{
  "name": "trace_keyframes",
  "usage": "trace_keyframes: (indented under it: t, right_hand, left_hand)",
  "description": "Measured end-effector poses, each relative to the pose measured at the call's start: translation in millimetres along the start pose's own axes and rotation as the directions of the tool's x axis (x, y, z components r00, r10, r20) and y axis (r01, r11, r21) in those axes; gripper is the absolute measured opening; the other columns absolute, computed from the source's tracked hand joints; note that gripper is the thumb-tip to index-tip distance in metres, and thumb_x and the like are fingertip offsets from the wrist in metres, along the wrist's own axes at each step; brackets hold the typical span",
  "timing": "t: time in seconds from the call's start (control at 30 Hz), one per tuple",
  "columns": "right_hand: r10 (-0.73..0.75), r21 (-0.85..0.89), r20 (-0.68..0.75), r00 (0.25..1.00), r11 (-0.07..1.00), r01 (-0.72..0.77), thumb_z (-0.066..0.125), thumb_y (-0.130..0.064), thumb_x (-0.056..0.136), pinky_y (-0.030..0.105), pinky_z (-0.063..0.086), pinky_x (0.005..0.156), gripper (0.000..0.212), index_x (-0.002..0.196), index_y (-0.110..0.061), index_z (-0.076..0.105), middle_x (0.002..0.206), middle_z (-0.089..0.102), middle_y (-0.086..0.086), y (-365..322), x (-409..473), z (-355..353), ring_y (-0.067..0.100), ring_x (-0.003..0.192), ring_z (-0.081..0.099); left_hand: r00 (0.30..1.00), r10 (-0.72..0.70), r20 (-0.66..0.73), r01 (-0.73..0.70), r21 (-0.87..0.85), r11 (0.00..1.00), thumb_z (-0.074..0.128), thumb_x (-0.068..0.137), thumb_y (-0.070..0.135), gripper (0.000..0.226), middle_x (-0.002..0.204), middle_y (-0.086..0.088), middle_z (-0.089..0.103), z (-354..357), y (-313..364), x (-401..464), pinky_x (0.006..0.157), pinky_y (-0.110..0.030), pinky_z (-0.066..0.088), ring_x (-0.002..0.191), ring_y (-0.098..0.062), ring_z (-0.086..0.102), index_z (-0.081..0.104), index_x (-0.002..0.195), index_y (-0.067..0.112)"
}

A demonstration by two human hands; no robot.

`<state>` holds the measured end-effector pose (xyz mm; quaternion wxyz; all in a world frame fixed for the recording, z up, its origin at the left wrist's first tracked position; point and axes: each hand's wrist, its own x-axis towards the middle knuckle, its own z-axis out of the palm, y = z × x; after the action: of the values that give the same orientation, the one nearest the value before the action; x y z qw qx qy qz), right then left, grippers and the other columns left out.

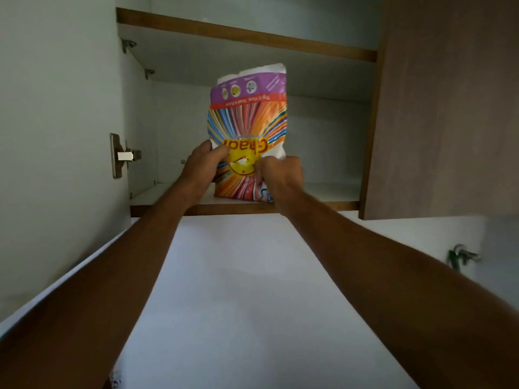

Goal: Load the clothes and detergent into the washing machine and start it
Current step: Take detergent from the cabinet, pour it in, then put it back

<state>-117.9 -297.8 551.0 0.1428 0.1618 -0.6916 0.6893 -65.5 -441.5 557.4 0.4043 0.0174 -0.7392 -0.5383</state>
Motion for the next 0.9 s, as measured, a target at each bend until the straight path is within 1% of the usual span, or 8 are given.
trace_keyframes:
  t: [0.07,0.17,0.23,0.33,0.47,0.63,0.77,0.9]
  right_hand:
    - [-0.004,0.038,-0.033,0.999,0.999,0.005,0.057,-0.009,0.037,0.033,0.056,0.053,0.016,0.047,-0.013,0.068,0.051,0.064,0.000,0.5,-6.8,-30.2,0.024,0.054,0.063]
    - [-0.061,0.044,-0.104,0.993,0.997,0.065,0.049,-0.010,0.033,0.026,0.041,0.047,0.011,0.036,-0.009,0.059,0.046,0.055,0.005,-0.4,-24.1,-88.5,0.021,0.048,0.053]
    - [-0.095,0.060,-0.135,0.986,0.993,0.103,0.046,-0.008,0.033,0.025,0.038,0.050,0.007,0.033,-0.009,0.053,0.045,0.048,0.007,2.3,-37.9,-129.0,0.021,0.047,0.048]
    - [-0.122,0.049,-0.189,0.974,0.990,0.133,0.044,-0.003,0.033,0.026,0.037,0.051,0.010,0.031,-0.011,0.047,0.042,0.041,0.003,9.0,-63.0,-197.5,0.019,0.047,0.043]
    - [-0.111,-0.069,-0.329,0.938,0.993,0.094,0.045,-0.007,0.029,0.027,0.034,0.050,0.008,0.034,-0.006,0.052,0.042,0.040,0.005,23.0,-99.2,-279.2,0.018,0.046,0.041]
    - [-0.048,-0.207,-0.456,0.889,0.977,-0.054,0.047,-0.010,0.028,0.030,0.039,0.048,0.014,0.040,-0.005,0.052,0.043,0.043,0.004,52.7,-149.0,-387.1,0.020,0.047,0.045]
    - [-0.037,-0.273,-0.525,0.850,0.954,-0.127,0.048,-0.011,0.033,0.027,0.039,0.047,0.028,0.052,0.008,0.053,0.045,0.047,0.005,76.5,-203.3,-459.6,0.021,0.049,0.049]
    - [0.025,-0.300,-0.555,0.832,0.926,-0.228,0.052,-0.009,0.043,0.038,0.049,0.053,0.008,0.049,-0.005,0.057,0.056,0.058,0.014,110.7,-266.0,-521.4,0.027,0.053,0.057]
  left_hand:
    - [0.994,0.051,0.100,-0.043,-0.081,0.996,0.056,0.071,0.033,0.013,0.074,0.001,0.054,15.9,12.2,-21.8,0.071,-0.033,0.045,0.071,-0.012,0.052,0.054,0.078,0.023]
    - [0.965,0.173,0.199,-0.128,-0.218,0.967,0.059,0.076,0.029,0.013,0.081,0.006,0.064,51.7,31.0,-61.2,0.074,-0.030,0.048,0.075,-0.007,0.059,0.061,0.086,0.021]
    - [0.933,0.237,0.270,-0.150,-0.305,0.940,0.065,0.079,0.026,0.021,0.094,0.004,0.071,80.0,39.6,-85.5,0.087,-0.035,0.051,0.090,-0.013,0.065,0.066,0.099,0.019]
    - [0.868,0.301,0.395,-0.113,-0.433,0.894,0.070,0.086,0.024,0.047,0.124,-0.006,0.068,134.1,55.1,-128.3,0.102,-0.041,0.050,0.115,-0.022,0.065,0.057,0.129,0.012]
    - [0.796,0.287,0.533,0.036,-0.516,0.856,0.075,0.086,0.032,0.066,0.138,-0.004,0.060,206.5,65.9,-180.7,0.110,-0.042,0.044,0.126,-0.020,0.058,0.045,0.143,0.017]
    - [0.498,0.278,0.822,0.141,-0.393,0.909,0.074,0.086,0.027,0.062,0.133,0.003,0.064,277.0,73.6,-253.9,0.104,-0.040,0.049,0.122,-0.016,0.062,0.048,0.142,0.022]
    - [0.480,0.216,0.850,0.250,-0.368,0.896,0.085,0.074,0.033,0.065,0.122,0.004,0.070,326.3,74.1,-329.4,0.101,-0.041,0.051,0.113,-0.015,0.066,0.060,0.132,0.023]
    - [0.406,0.115,0.907,0.456,-0.310,0.834,0.091,0.063,0.032,0.064,0.114,-0.001,0.074,365.3,64.8,-410.7,0.099,-0.044,0.053,0.107,-0.019,0.070,0.069,0.121,0.017]
